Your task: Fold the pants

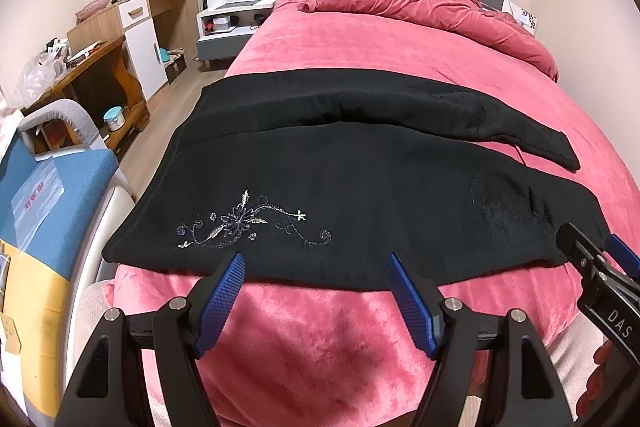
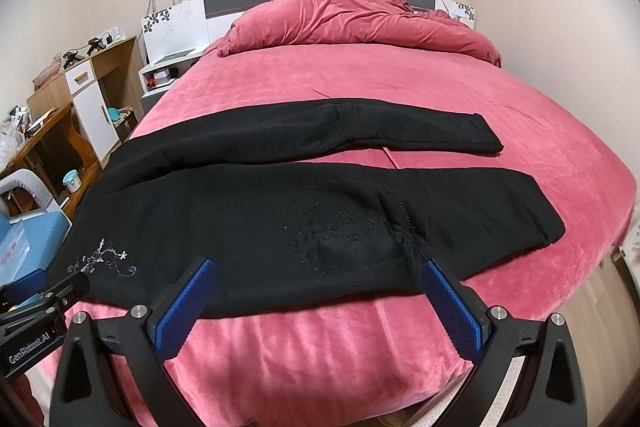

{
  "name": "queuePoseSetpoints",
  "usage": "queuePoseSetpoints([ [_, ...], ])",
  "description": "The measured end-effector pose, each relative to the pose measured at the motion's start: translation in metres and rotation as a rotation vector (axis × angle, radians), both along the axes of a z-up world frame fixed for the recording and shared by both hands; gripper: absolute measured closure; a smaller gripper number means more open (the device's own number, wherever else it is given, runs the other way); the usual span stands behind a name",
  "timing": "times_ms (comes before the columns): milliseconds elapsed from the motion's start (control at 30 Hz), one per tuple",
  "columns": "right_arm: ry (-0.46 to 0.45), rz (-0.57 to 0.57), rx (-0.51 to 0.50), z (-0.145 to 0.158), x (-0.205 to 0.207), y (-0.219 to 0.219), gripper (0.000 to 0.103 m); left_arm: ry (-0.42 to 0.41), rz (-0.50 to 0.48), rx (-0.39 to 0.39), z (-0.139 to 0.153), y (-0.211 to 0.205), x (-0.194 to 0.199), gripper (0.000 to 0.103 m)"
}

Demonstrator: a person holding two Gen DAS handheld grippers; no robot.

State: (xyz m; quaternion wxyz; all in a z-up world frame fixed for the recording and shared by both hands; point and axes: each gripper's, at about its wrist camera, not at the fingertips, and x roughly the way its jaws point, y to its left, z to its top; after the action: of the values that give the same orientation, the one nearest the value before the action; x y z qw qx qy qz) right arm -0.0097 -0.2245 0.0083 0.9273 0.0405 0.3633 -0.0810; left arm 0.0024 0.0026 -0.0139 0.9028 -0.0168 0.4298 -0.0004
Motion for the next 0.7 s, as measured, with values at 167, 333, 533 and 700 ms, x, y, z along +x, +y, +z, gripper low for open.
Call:
queuePoseSetpoints([
  [167,-0.001,0.0,0.0,-0.0001,0.0002,-0.0002,0.0,0.001,-0.003,0.002,-0.0004,-0.0004,0.0001,0.028],
  [333,0.002,0.004,-0.001,-0.0008,0.0007,-0.0001,0.0,0.007,-0.005,0.003,-0.0007,-0.0005,0.0005,0.028],
  [533,0.005,0.002,0.0,-0.0016,0.0012,-0.0003,0.0,0.012,-0.004,0.001,-0.0017,-0.0007,0.0012,0.028],
  [700,0.006,0.0,-0.003,-0.0017,0.0011,-0.0006,0.0,0.019,-0.004,0.002,-0.0036,-0.0006,0.0013,0.028],
])
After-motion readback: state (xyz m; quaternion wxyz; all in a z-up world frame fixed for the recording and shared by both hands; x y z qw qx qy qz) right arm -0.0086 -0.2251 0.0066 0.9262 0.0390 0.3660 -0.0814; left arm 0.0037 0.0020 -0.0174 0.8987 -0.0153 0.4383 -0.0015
